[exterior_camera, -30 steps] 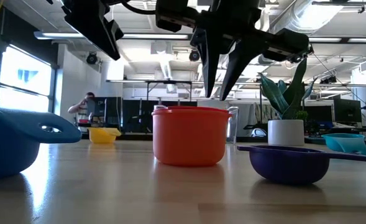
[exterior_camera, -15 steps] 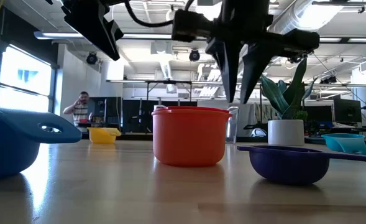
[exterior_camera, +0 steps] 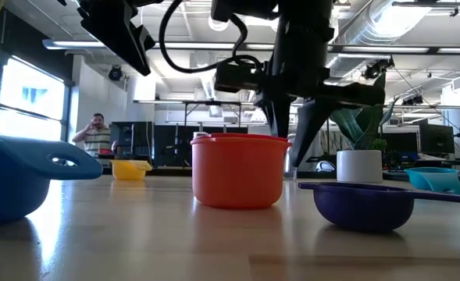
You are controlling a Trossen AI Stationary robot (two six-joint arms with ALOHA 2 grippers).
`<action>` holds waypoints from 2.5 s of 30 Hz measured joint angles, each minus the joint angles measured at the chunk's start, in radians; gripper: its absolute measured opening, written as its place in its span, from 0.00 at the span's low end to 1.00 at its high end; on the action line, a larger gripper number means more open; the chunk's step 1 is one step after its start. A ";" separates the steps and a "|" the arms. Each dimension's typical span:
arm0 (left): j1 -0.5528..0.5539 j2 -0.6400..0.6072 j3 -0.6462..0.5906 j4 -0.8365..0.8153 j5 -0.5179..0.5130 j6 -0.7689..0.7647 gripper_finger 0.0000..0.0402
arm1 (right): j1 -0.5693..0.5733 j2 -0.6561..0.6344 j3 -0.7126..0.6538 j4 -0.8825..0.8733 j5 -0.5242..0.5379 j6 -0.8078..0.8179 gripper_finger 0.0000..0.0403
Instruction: Nest measuring cups in basket
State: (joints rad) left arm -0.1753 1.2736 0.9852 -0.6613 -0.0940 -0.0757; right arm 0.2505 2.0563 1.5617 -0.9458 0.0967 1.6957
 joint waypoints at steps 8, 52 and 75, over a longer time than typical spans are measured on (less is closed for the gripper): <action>0.000 0.000 0.000 0.000 0.000 0.000 0.23 | -0.015 0.000 -0.001 0.010 0.008 -0.053 0.17; 0.004 -0.291 0.000 -0.338 -0.018 -0.149 0.23 | 0.035 -0.003 0.351 0.020 0.139 -0.267 0.17; 0.106 -0.487 0.000 -0.389 -0.269 -0.367 0.23 | -0.063 -0.003 0.356 0.328 0.186 -0.796 0.33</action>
State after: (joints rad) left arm -0.0689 0.7866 0.9852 -1.0505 -0.3631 -0.4429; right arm 0.1878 2.0533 1.9175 -0.6176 0.2823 0.8997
